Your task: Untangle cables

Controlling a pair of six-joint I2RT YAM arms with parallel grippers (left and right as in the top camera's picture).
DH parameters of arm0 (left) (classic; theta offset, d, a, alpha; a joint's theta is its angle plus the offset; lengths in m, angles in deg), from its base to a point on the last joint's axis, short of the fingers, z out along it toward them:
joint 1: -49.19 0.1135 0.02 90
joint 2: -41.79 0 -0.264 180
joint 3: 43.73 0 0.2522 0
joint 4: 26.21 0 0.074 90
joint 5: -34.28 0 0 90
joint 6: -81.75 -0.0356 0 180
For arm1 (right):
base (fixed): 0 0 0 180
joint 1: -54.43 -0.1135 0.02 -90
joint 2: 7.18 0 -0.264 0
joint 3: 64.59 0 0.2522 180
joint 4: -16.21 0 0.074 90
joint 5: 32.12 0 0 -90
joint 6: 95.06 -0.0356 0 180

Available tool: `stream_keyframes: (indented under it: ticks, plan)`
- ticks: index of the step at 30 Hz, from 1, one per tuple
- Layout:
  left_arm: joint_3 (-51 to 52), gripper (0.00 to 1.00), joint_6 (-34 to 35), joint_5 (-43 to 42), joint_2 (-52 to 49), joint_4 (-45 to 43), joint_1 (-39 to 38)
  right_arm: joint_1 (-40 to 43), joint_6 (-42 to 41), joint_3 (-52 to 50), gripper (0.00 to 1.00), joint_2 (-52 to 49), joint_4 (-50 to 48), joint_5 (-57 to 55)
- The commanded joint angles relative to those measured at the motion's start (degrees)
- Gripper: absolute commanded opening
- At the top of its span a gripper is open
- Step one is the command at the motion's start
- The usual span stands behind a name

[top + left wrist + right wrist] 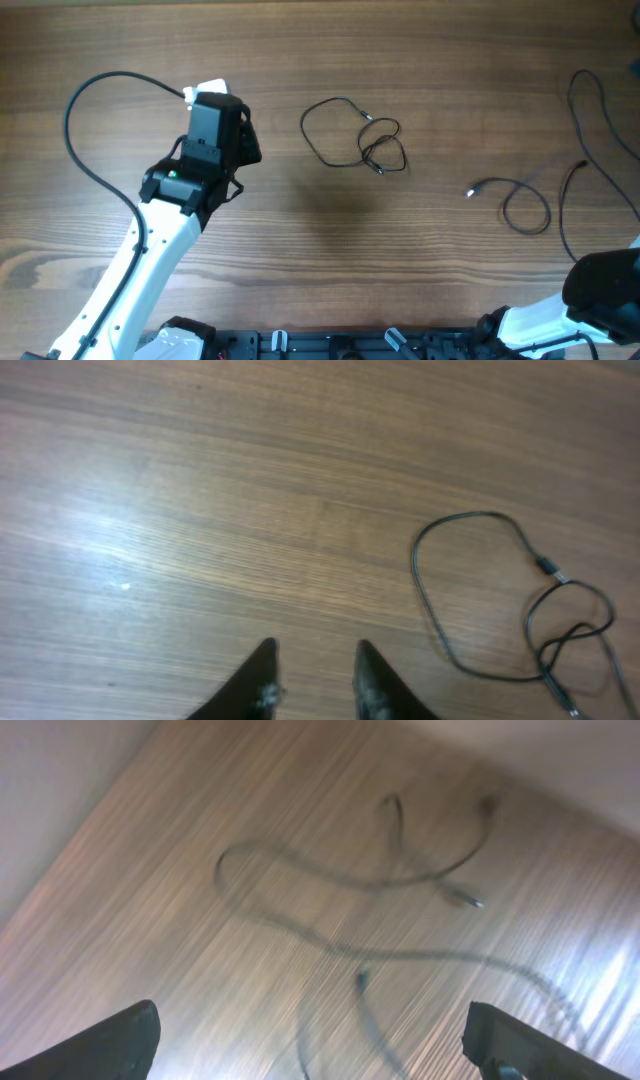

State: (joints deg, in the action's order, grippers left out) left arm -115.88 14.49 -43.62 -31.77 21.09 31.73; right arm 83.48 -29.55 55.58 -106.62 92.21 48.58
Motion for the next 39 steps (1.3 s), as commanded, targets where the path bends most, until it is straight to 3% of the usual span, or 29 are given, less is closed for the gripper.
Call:
stream_keyframes:
  ticks: [1, 6, 8, 10, 16, 23, 29, 33, 39]
  plan:
    - [-0.44, 0.33, 0.66, -0.28, 0.70, 1.68, 1.05, -0.22, 2.99, -0.26, 1.00, -0.59, 2.54, 15.58]
    - [-0.44, 0.47, 0.70, -0.57, 0.70, 2.25, 1.07, -2.45, 12.74, -2.08, 1.00, -0.59, 5.14, 34.53]
    - [-0.44, 0.66, 0.68, -2.19, 0.70, 1.86, 1.07, -4.92, 12.46, -4.15, 1.00, -0.59, 5.09, 34.67]
    - [-0.44, 0.98, 0.68, -3.41, 0.70, 2.45, 1.07, -10.67, 9.66, -10.08, 1.00, -0.59, 2.89, 34.91]
    - [-0.44, 1.00, 0.68, -3.52, 0.70, 4.46, 1.07, -22.25, -0.90, -23.39, 1.00, -0.59, -6.23, 35.17]
    - [-0.44, 1.00, 0.66, -3.50, 0.66, 4.87, 1.07, -36.52, -18.38, -39.56, 1.00, -0.59, -25.44, 36.76]
    - [-0.44, 1.00, 0.66, -3.52, 0.63, 4.90, 1.07, -43.47, -34.12, -47.47, 0.94, -0.59, -35.23, 32.92]
    - [-0.44, 1.00, 0.66, -3.50, 0.63, 4.90, 1.07, -44.65, -37.51, -48.81, 0.90, -0.59, -35.56, 30.84]
    - [-0.44, 1.00, 0.66, -3.52, 0.63, 4.90, 1.07, -44.65, -37.62, -48.81, 0.75, -0.66, -35.10, 27.80]
